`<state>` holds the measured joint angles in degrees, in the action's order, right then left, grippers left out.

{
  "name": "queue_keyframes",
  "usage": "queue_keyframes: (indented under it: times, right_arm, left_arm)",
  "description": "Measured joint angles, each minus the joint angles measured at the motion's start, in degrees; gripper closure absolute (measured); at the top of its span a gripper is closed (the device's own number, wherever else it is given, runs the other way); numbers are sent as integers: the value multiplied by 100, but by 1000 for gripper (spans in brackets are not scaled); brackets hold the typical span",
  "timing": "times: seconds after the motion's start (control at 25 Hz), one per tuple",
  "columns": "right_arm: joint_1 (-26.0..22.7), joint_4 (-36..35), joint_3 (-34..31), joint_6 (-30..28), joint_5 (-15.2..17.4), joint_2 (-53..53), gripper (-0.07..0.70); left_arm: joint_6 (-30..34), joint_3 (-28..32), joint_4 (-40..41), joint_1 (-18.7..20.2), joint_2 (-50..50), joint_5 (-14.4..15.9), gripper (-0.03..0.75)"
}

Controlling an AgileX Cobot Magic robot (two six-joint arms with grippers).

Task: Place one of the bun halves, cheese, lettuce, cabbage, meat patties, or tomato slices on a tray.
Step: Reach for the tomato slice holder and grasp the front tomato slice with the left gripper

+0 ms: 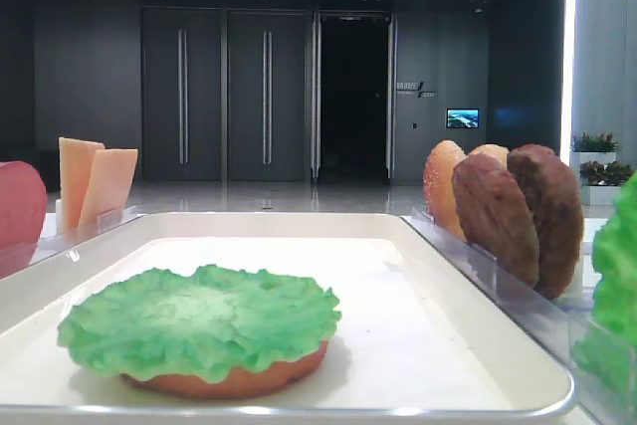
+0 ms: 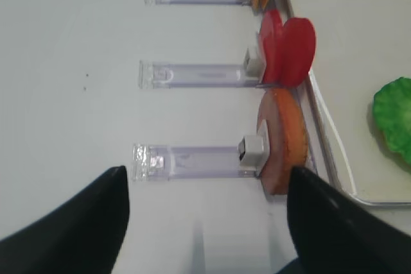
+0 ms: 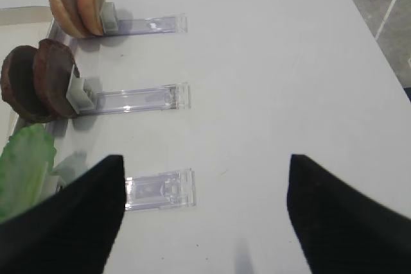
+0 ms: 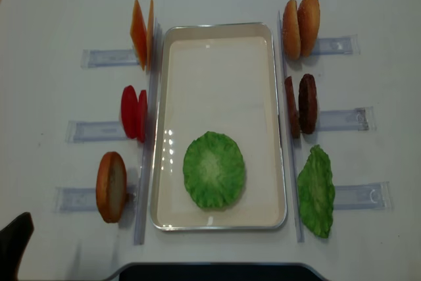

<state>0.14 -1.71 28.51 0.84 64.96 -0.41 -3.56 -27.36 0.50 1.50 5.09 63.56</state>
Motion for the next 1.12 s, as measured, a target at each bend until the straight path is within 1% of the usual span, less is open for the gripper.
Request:
queue_keyframes:
  times: [0.28, 0.56, 0.68, 0.8, 1.12]
  right_arm:
    - [0, 0, 0, 0, 0, 0, 104]
    - [0, 0, 0, 0, 0, 0, 104]
    - [0, 0, 0, 0, 0, 0, 104]
    - [0, 0, 0, 0, 0, 0, 104]
    - [0, 0, 0, 0, 0, 0, 104]
  left_arm:
    - [-406, -40, 236, 0, 1739, 2, 137]
    - [-441, -426, 282, 0, 3508, -54, 137]
    - [-442, -721, 299, 0, 4197, -171, 137]
    - [-447, -1137, 299, 0, 4851, -306, 137]
    - [-447, -2250, 409, 0, 6241, -325, 137]
